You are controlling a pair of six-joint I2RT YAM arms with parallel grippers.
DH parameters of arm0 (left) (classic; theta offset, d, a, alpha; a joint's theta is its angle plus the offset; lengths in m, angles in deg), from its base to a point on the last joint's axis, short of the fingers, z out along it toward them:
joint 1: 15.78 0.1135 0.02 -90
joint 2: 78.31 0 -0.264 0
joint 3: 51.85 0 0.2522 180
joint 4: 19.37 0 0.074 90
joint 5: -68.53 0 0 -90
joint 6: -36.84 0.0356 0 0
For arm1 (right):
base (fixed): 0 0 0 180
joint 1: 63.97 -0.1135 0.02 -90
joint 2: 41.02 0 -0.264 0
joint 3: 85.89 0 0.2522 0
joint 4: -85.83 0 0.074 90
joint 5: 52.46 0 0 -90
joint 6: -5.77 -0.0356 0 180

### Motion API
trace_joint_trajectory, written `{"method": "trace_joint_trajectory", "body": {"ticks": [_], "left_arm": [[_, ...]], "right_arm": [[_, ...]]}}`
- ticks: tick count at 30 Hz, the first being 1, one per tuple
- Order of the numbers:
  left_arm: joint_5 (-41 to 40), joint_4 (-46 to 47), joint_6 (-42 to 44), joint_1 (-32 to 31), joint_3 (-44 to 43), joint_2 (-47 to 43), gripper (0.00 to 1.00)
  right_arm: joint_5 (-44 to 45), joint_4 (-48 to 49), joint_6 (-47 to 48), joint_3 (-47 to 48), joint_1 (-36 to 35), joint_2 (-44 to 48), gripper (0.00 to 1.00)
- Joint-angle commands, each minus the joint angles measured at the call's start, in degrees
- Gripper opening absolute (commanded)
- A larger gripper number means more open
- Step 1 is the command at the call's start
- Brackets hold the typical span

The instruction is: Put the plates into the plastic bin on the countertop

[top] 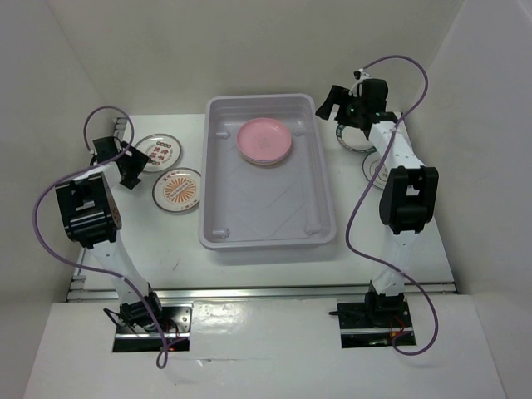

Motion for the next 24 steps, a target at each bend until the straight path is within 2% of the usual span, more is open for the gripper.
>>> {"method": "trace_joint_trajectory", "body": {"ticks": [1, 7, 11, 18, 20, 23, 24], "left_arm": [[-2.7, -0.1, -1.8, 0.4, -3.3, 2.6, 0.88], [-0.5, 0.1, -2.4, 0.4, -7.8, 7.7, 0.77], [-0.5, 2.4, -2.9, 0.4, -7.9, 8.9, 0.74], [1.9, 4.2, -3.4, 0.4, -9.1, 12.3, 0.56], [2.5, 5.2, -2.9, 0.4, -9.1, 12.3, 0.45], [2.5, 6.4, -2.9, 0.4, -8.5, 12.3, 0.23], [3.0, 6.4, -2.9, 0.4, -8.5, 12.3, 0.12]], "right_arm": [[-1.8, 2.0, -0.2, 3.3, -0.2, 0.8, 1.00], [-3.6, 0.8, -0.7, 5.5, -0.2, -1.1, 1.00], [-5.2, 0.1, -1.2, 6.6, -0.2, -1.1, 1.00], [-5.8, -0.4, -1.2, 6.1, -0.2, -1.1, 1.00], [-3.7, -1.0, -1.8, 6.1, -0.2, -0.5, 1.00], [-1.4, -3.3, -2.4, 7.2, -0.2, -0.5, 1.00], [-1.4, -4.0, -2.4, 7.2, -0.2, -0.5, 1.00]]}}
